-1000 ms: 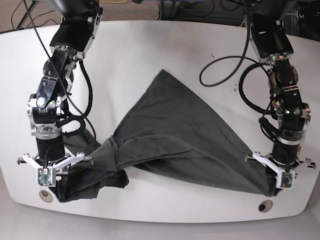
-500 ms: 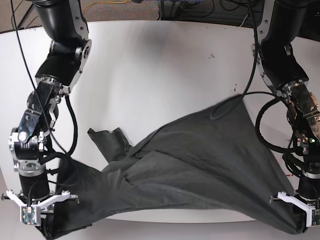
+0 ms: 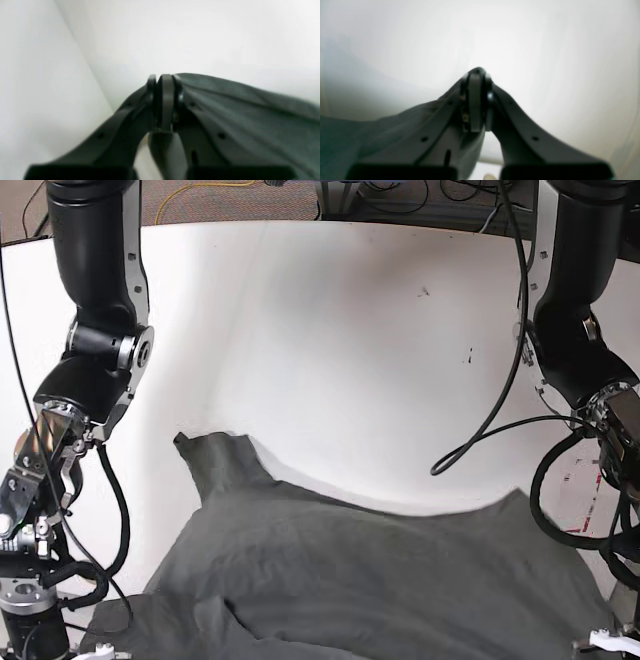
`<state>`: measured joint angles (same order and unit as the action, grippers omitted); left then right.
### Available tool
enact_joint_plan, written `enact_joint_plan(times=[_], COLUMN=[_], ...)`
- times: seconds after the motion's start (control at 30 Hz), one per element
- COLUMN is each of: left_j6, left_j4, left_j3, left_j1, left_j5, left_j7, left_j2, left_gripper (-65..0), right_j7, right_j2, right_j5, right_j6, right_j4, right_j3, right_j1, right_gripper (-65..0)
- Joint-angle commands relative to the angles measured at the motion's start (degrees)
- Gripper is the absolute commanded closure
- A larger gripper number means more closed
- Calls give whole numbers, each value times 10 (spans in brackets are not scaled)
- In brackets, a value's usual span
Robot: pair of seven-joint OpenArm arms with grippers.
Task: Layout the t-shirt on the table in an organized manner, then fold the t-shirt properly
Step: 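Swing the held shirt up and away, stretching it between grippers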
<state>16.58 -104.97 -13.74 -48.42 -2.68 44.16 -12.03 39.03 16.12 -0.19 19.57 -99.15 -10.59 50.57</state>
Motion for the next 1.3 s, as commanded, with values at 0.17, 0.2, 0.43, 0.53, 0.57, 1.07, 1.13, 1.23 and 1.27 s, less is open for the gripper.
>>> enact_joint_plan(times=[0.17, 0.2, 0.43, 0.53, 0.57, 1.07, 1.13, 1.23, 1.27], left_j6=[-6, -6, -5, -5, -5, 25, 28, 39, 42], left_j4=[-5, -5, 0, 10, 13, 30, 29, 27, 24], left_j3=[-1, -1, 14, 23, 23, 20, 20, 20, 20], left_j1=[-98, -108, -171, -188, -190, -164, -148, -119, -110], left_j5=[-1, -1, -1, -1, -1, 24, 25, 25, 25], left_j7=[-16, -16, 25, 29, 29, 32, 30, 31, 31], left_j2=[-8, -8, -17, -20, -20, -20, -20, -19, -19], left_gripper=[-4, -4, -4, -4, -4, -4, -4, -4, -4], right_j7=[-2, -1, 0, 0, 0, 21, 26, 27, 28], right_j2=[27, 31, 33, 33, 33, 38, 39, 52, 56], right_j5=[-3, -3, -3, -3, -3, -7, -7, -5, -4], right_j6=[-6, -1, 17, 17, 17, 42, 42, 42, 42], right_j4=[22, 27, 60, 78, 81, 106, 101, 75, 67], right_j3=[24, 27, 47, 48, 48, 47, 45, 43, 43], right_j1=[95, 105, 158, 182, 188, 205, 192, 158, 144], right_gripper=[0, 0, 0, 0, 0, 0, 0, 0, 0])
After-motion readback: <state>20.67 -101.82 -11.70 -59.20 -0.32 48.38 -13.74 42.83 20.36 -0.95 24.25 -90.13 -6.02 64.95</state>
